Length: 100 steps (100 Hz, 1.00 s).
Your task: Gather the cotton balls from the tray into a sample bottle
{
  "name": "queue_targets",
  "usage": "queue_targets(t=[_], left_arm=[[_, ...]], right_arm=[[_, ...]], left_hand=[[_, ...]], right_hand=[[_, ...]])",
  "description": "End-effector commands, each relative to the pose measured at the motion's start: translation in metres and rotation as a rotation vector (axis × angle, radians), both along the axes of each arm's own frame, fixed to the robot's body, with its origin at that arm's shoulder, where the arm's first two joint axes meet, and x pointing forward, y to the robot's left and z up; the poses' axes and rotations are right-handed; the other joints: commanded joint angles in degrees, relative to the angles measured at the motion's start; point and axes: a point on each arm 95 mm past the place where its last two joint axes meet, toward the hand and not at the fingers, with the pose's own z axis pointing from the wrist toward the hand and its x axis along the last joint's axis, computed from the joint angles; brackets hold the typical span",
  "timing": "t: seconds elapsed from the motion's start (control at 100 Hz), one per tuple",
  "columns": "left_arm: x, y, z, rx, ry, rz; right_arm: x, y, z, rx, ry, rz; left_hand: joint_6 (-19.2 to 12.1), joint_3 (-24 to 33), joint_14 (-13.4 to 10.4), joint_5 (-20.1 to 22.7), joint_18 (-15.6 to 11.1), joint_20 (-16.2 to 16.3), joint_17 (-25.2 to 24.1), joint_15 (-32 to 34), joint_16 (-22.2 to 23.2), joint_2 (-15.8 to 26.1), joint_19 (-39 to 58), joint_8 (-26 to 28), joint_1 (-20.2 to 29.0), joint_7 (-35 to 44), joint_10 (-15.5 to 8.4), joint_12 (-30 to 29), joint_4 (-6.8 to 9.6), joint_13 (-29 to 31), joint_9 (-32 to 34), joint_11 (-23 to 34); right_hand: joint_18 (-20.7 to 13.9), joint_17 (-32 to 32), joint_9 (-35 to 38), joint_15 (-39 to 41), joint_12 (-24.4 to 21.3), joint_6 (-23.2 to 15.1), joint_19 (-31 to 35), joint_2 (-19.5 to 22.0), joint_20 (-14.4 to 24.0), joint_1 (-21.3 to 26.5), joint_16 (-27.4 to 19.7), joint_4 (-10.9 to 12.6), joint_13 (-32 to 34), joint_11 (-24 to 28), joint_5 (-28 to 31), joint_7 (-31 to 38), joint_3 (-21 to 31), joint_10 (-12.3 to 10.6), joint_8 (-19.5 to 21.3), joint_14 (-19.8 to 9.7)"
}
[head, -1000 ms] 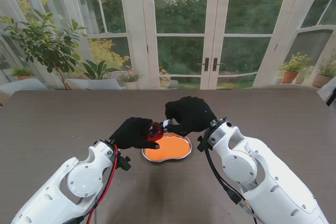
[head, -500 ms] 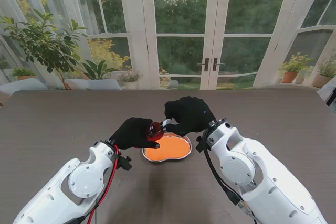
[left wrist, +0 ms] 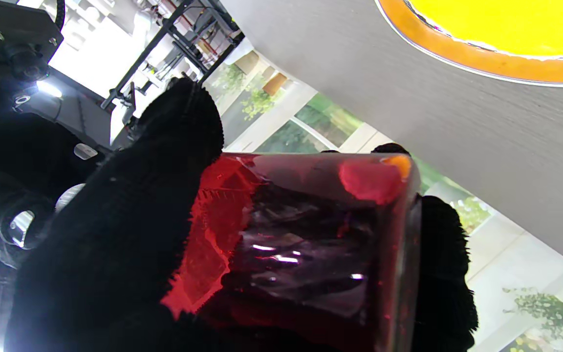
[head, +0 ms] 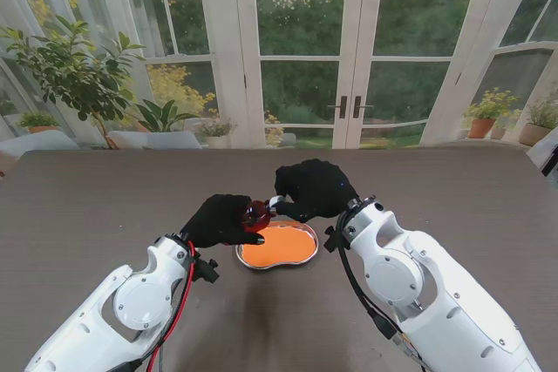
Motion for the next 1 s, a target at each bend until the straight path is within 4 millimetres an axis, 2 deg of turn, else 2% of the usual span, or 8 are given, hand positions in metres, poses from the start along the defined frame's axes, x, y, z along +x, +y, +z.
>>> queue_targets(t=[0.0,0.27,0.44,0.79,0.92,0.99], left_arm=[[-0.0001,-0.001,0.0033,-0.005,-0.002,-0.008],[0.0015,-0.0018,0.0032,-0.002,-0.005,-0.014],[0.0023,-0.0032,0.0027,-0.006,-0.005,-0.015],[0.0047,-0.004,0.0037,-0.014,-0.019,-0.013],[0.0052,-0.004,0.004,-0.017,-0.021,-0.011],[0.0053,-0.0042,0.0039,-0.018,-0.022,-0.011]], right_arm=[[-0.0015,0.0013,-0.0083,-0.011,0.032,0.004],[-0.0019,0.0041,-0.0086,-0.007,0.034,0.014],[-0.0007,0.0045,-0.0096,-0.024,0.044,0.01],[-0.0002,0.0041,-0.0114,-0.067,0.064,0.0],[-0.0008,0.0044,-0.0116,-0.072,0.074,-0.003],[-0.001,0.0045,-0.0118,-0.073,0.082,-0.005]], left_hand=[[-14.1,16.5,-1.5,8.8,-3.0,-0.4,-1.7,0.9,0.2,15.7,1.1,1.7,10.5,7.8,-6.3,0.6,1.3,0.3,2.3,-0.4],[-13.8,17.1,-1.4,8.9,-3.1,-0.4,-1.9,0.9,0.1,15.6,1.1,1.6,10.2,7.7,-5.8,0.5,1.18,0.4,2.7,-0.6],[-13.3,17.3,-1.1,8.9,-3.0,-0.5,-1.9,0.9,0.0,15.7,1.1,1.4,10.1,7.5,-5.4,0.4,1.12,0.4,2.7,-0.6],[-12.8,17.3,-0.9,9.0,-2.7,-0.4,-1.9,0.9,0.0,15.7,1.1,1.3,10.3,7.3,-4.9,0.3,1.07,0.5,2.7,-0.6],[-12.5,17.3,-0.7,9.0,-2.6,-0.4,-1.9,0.9,0.0,15.7,1.1,1.3,10.4,7.2,-4.8,0.3,1.06,0.6,2.7,-0.6],[-12.6,17.2,-0.6,8.9,-2.5,-0.4,-2.0,0.9,0.0,15.8,1.1,1.3,10.4,7.2,-4.7,0.2,1.06,0.5,2.6,-0.6]], right_hand=[[1.9,-0.1,0.7,2.2,-0.4,-3.6,3.4,3.2,1.3,2.6,0.1,2.6,1.9,-0.8,1.7,6.8,3.9,-0.3,0.0,-1.0],[2.0,0.0,0.9,2.4,-0.6,-3.1,3.6,4.0,1.4,2.4,0.1,3.0,1.9,-0.6,2.1,6.4,3.7,0.1,0.1,-0.6],[3.0,0.5,2.2,3.6,-0.7,-2.2,4.1,5.5,1.5,0.6,0.6,3.4,1.9,-0.4,4.3,5.3,3.2,0.8,0.5,0.1],[4.0,0.6,4.0,4.2,-0.3,-0.9,4.4,12.4,1.7,-3.6,0.9,6.8,1.8,-0.6,8.2,1.5,2.2,1.6,3.8,0.9],[4.1,0.6,4.2,4.3,0.1,-0.1,4.5,17.3,1.8,-4.3,0.9,8.2,1.8,-0.6,8.9,-0.1,0.7,1.8,5.7,1.2],[4.1,0.2,4.1,4.3,0.3,0.5,4.5,21.2,1.9,-5.3,0.9,11.1,1.8,-0.7,9.6,-1.8,-0.8,1.9,8.4,1.4]])
